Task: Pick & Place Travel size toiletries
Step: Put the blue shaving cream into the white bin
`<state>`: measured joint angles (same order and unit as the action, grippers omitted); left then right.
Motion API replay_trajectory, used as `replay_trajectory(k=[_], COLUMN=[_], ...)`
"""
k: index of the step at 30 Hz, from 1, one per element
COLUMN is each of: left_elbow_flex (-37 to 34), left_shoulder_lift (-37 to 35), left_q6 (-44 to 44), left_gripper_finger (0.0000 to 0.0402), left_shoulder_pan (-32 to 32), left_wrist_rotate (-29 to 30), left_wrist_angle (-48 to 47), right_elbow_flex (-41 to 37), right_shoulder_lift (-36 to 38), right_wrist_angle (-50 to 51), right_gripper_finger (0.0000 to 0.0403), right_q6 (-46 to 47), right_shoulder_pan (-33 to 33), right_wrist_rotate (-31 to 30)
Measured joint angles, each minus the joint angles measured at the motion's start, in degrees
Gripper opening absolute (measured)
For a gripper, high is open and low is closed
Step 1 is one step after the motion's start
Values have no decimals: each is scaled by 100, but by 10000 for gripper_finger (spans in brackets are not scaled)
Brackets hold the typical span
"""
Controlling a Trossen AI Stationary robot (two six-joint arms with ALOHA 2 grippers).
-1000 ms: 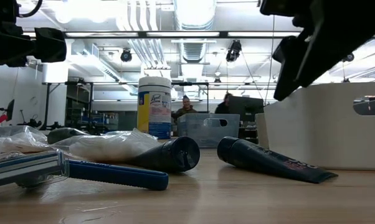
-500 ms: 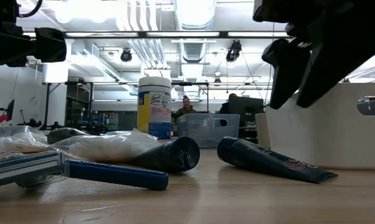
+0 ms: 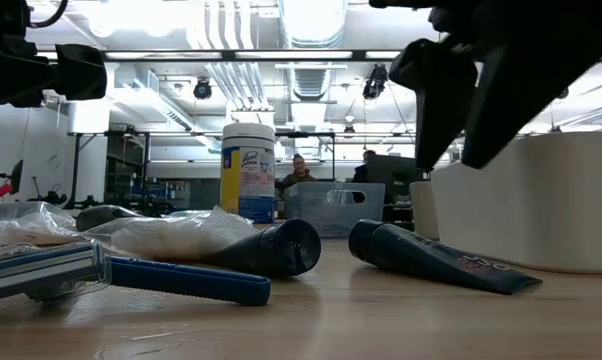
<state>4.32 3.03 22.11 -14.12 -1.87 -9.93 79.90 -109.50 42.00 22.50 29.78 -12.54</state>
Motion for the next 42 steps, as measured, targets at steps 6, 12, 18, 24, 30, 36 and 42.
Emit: replay_trajectory(k=[6,12,18,24,30,36,42], left_elbow_flex=[0,0,0,0,0,0,0], left_shoulder_lift=[0,2,2,2,2,2,2], left_q6=[0,0,0,0,0,0,0], left_gripper_finger=[243,243,243,243,243,243,243], left_shoulder_pan=[-1,-1,-1,1,0,2,-1], left_wrist_rotate=[0,0,0,0,0,0,0], left_wrist_angle=[0,0,0,0,0,0,0], right_elbow_flex=[-3,21,-35,-201,-518,-566,-597], right_shoulder_lift=[-356,-576,-446,-418,-491,-500,-500], right_wrist_angle=[-547,-486,-292,-347,-728,-919,-923], right_gripper_finger=[253,294,344,363,356,327,266], right_q6=[7,175,500,1066,1329,1334,1184], right_shoulder_pan=[-55,-319,-353,-408,-457,-455,-452], right_wrist_rotate=[244,490,533,201,192,208,209])
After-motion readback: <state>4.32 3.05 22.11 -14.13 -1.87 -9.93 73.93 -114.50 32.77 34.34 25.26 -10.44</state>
